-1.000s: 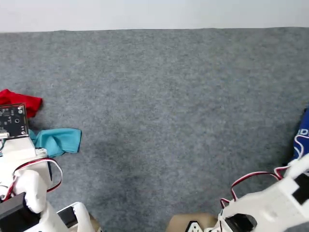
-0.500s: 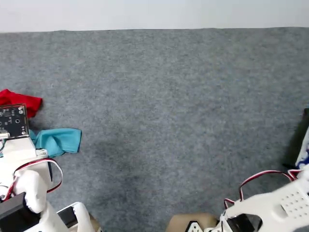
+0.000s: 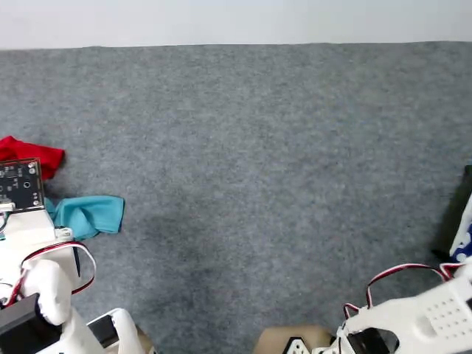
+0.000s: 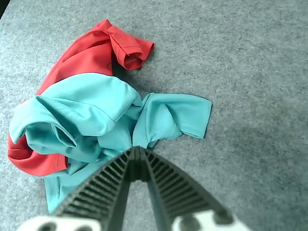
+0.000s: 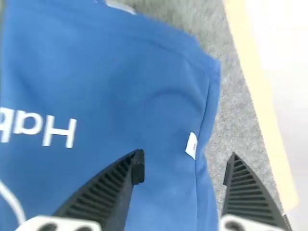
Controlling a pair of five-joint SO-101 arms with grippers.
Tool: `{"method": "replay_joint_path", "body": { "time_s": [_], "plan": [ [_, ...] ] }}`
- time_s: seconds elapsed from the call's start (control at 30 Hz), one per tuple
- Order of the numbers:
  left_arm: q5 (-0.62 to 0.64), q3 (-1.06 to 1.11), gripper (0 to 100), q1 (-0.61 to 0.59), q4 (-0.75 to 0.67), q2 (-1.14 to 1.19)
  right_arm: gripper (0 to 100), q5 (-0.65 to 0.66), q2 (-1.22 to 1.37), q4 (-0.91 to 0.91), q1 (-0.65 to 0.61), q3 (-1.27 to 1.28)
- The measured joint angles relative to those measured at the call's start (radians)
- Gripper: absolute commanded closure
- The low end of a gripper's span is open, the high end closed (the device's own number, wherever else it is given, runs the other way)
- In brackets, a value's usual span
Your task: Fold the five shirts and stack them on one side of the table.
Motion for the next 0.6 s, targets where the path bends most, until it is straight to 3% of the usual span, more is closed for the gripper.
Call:
{"method": "replay_joint_path", "body": {
  "time_s": [0.23,0.6],
  "plan": [
    [0.000,0.000,100,0.000,0.000,0.000,98.6,0.000,0.028,0.080,-0.086,0.000],
    [0.000,0.000,100,0.000,0.000,0.000,98.8,0.000,0.215,0.130,-0.153,0.000]
  ]
}}
